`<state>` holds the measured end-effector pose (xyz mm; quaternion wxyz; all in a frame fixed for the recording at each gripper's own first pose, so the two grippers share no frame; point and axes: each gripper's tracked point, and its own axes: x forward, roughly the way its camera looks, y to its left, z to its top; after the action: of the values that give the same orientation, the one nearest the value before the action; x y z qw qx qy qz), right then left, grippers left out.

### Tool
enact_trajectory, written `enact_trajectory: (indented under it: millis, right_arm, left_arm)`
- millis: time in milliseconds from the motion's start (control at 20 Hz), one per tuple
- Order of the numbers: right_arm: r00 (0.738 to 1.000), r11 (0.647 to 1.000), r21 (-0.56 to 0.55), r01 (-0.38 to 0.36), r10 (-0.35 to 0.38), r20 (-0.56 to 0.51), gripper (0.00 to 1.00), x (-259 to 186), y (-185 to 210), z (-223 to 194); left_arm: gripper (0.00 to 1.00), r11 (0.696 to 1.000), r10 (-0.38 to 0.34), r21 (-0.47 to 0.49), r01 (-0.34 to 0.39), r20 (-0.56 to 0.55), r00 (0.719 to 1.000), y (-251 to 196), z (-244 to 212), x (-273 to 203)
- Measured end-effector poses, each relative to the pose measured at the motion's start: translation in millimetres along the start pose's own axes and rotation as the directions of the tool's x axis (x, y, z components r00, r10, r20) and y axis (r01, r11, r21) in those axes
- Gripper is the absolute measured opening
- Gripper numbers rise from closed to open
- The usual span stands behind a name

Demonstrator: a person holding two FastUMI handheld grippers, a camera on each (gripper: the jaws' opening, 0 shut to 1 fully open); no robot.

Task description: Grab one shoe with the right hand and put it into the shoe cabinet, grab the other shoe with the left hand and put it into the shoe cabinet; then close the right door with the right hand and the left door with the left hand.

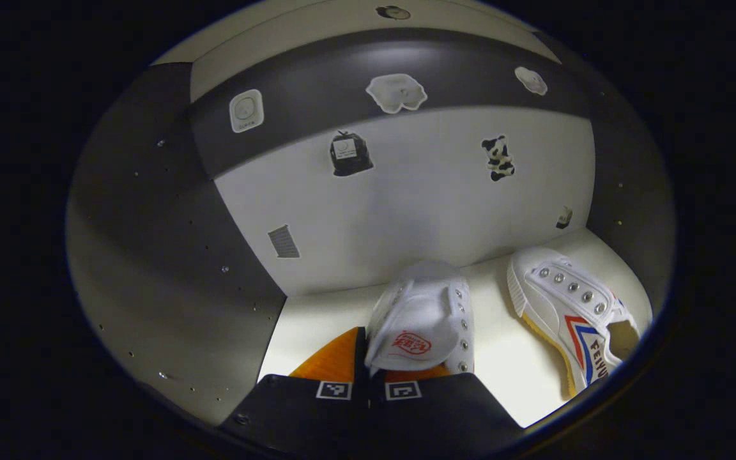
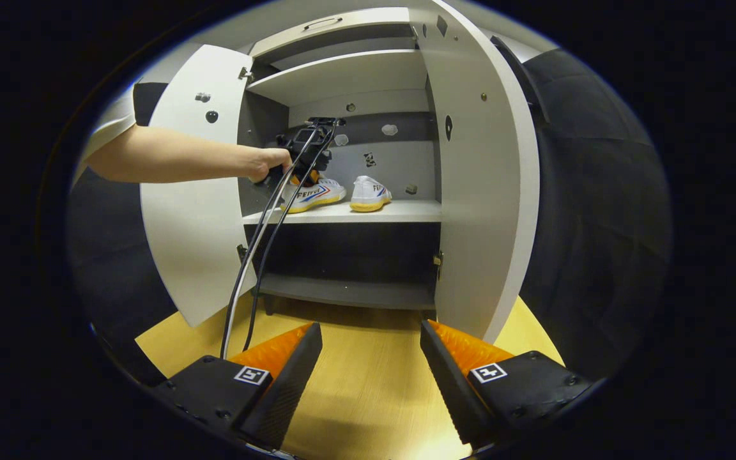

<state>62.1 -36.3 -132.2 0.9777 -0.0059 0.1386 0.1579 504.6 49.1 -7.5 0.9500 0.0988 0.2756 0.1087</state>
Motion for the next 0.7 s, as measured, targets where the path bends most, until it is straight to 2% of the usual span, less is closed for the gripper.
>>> enact_trajectory:
  millis: [150, 250, 350, 450, 500, 550, 650, 700]
  right_arm:
    - [1.0, 1.0, 0.004, -0.004, 0.004, -0.004, 0.98, 0, 1, -1]
    - [1.0, 1.0, -0.003, -0.007, 0.007, -0.002, 0.98, 0, 2, -1]
    - [1.0, 1.0, -0.006, -0.011, 0.011, 0.006, 0.98, 0, 3, 3]
    - [1.0, 1.0, -0.007, -0.01, 0.01, 0.014, 0.98, -2, 4, 5]
    - [1.0, 1.0, -0.008, -0.008, 0.008, 0.017, 0.98, -3, 3, 6]
    - [1.0, 1.0, -0.01, -0.005, 0.006, 0.02, 0.98, -5, 3, 8]
    - [1.0, 1.0, -0.017, 0.005, -0.004, 0.031, 0.98, -11, 1, 13]
    - [0.999, 1.0, -0.022, 0.011, -0.01, 0.036, 0.98, -14, -1, 15]
  left_arm:
    - [0.05, 0.999, 0.004, 0.046, -0.003, -0.025, 1.0, -3, -1, 1]
    - [0.1, 0.998, -0.002, 0.065, 0.004, -0.033, 0.999, -1, -1, -8]
    - [0.19, 0.998, -0.017, 0.06, 0.019, -0.02, 1.0, 1, 3, -24]
    - [0.33, 0.998, -0.054, 0.03, 0.054, 0.006, 0.999, 2, 7, -46]
    - [0.46, 0.997, -0.081, 0.014, 0.08, 0.025, 0.996, 1, 9, -59]
    - [0.51, 0.994, -0.112, -0.001, 0.112, 0.047, 0.993, -1, 10, -75]
    - [0.8, 0.989, -0.144, -0.028, 0.147, 0.11, 0.983, -1, 13, -109]
    - [0.99, 0.987, -0.151, -0.04, 0.158, 0.143, 0.978, 0, 14, -123]
